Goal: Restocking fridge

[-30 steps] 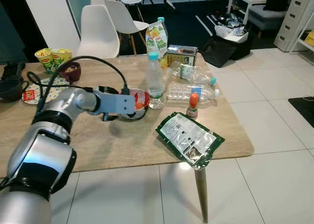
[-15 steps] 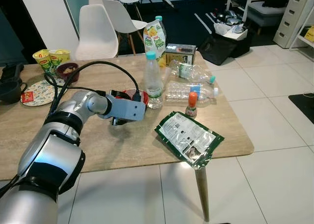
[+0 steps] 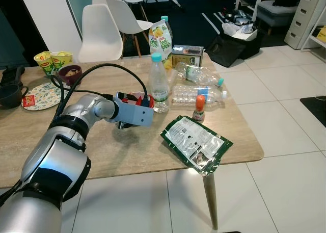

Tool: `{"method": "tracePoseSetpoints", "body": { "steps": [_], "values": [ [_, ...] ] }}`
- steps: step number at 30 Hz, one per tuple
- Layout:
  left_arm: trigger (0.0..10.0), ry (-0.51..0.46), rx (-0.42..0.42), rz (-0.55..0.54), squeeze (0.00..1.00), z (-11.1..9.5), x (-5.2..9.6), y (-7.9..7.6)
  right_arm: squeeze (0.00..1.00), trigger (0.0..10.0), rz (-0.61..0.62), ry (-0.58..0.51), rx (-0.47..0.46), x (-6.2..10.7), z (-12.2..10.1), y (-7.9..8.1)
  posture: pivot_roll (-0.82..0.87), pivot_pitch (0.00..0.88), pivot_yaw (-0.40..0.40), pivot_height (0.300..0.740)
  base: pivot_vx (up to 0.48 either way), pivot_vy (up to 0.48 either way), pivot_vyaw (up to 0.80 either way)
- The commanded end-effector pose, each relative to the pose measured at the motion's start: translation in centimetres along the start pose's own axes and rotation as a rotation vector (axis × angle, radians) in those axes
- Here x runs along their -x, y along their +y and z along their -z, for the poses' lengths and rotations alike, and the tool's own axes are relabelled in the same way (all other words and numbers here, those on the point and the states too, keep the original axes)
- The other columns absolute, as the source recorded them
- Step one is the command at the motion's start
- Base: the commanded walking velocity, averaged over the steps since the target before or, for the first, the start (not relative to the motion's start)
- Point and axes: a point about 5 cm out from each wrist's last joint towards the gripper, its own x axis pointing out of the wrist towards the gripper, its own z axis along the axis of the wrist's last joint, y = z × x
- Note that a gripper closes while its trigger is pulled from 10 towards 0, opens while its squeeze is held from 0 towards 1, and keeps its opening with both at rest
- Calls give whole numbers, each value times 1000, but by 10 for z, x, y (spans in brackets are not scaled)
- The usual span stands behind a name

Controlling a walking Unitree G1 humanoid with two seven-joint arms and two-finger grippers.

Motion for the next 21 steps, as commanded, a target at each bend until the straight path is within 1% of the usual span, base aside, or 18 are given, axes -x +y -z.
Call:
{"method": "tracePoseSetpoints", "body": {
  "steps": [1,5,10,11,15,21],
  "values": [
    [10000,24,-19,10,0,4,2,0,0,10000,-1,-7,15,1,1,-2,-127,58,26,740,0,0,0],
    [10000,47,-30,-8,0,6,1,-2,0,10000,-2,-6,22,1,3,-3,-139,72,21,740,0,0,0],
    [10000,64,-13,-10,0,8,-3,-8,0,10000,3,4,42,3,10,-7,-160,107,0,740,0,0,0],
    [10000,65,-3,-9,0,9,-4,-11,0,10000,8,12,49,4,14,-10,-164,117,-4,740,0,0,0],
    [10000,75,14,-21,0,11,-4,-12,0,10000,16,23,54,6,21,-16,-170,130,-7,740,0,0,0],
    [10000,77,25,-46,0,12,-4,-11,0,10000,16,16,67,7,20,-19,-175,148,-10,740,0,0,0]
  ]
}}
